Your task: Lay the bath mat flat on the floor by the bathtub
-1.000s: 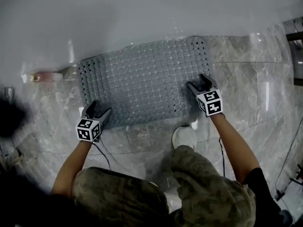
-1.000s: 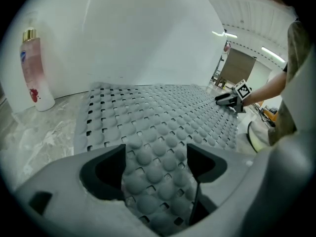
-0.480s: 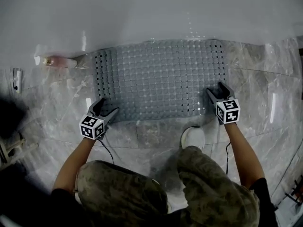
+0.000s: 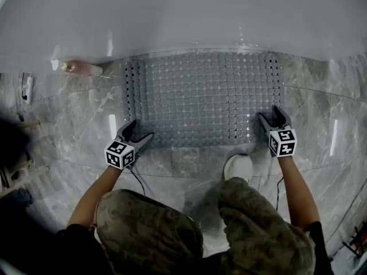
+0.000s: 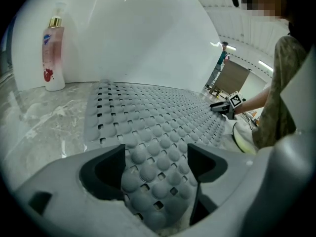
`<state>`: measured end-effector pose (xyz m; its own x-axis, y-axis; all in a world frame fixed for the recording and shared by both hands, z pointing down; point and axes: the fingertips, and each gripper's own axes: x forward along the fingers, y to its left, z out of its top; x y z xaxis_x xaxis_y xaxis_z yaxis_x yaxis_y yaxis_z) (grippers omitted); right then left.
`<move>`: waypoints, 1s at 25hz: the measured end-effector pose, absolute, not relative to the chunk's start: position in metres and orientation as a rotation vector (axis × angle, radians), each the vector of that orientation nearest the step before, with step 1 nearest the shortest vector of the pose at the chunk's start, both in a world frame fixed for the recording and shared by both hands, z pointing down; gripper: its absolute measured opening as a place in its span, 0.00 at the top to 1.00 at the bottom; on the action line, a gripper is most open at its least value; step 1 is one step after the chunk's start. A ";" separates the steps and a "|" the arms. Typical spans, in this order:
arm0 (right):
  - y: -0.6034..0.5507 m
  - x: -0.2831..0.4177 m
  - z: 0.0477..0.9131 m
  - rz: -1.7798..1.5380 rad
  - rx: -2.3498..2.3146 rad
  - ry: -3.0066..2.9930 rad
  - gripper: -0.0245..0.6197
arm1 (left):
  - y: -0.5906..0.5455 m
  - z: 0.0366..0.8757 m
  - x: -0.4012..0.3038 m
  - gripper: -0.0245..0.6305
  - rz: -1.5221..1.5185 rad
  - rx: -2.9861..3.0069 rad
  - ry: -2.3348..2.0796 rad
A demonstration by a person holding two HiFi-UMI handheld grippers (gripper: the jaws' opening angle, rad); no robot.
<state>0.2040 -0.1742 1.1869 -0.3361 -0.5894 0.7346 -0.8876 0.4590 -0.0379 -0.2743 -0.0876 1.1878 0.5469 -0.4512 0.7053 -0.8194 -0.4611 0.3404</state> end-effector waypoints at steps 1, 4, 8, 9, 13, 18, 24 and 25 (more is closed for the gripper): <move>-0.175 0.205 1.187 0.582 1.223 -2.051 0.55 | -0.088 1.186 -0.275 0.37 0.688 2.108 -1.009; -0.177 0.204 1.182 0.588 1.220 -2.059 0.55 | -0.095 1.171 -0.280 0.37 0.588 2.107 -1.011; -0.181 0.205 1.163 0.560 1.284 -2.112 0.55 | -0.109 1.147 -0.306 0.37 0.501 2.099 -1.131; -0.180 0.204 1.161 0.557 1.286 -2.118 0.55 | -0.111 1.145 -0.312 0.37 0.494 2.088 -1.152; -0.175 0.194 1.157 0.548 1.261 -2.139 0.55 | -0.115 1.141 -0.331 0.37 0.477 2.048 -1.215; -0.178 0.178 1.145 0.532 1.254 -2.187 0.55 | -0.119 1.138 -0.349 0.37 0.460 2.009 -1.298; -0.181 0.162 1.127 0.522 1.272 -2.254 0.65 | -0.118 1.123 -0.373 0.77 0.280 1.919 -1.394; -0.183 0.160 1.121 0.517 1.283 -2.270 0.72 | -0.122 1.113 -0.373 0.84 0.175 1.902 -1.405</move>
<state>0.1596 -0.1828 1.1215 -0.4466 -0.6866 0.5736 -0.8674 0.4895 -0.0894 -0.3730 -0.1215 1.1125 0.3879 -0.7647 0.5146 -0.8677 -0.1146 0.4836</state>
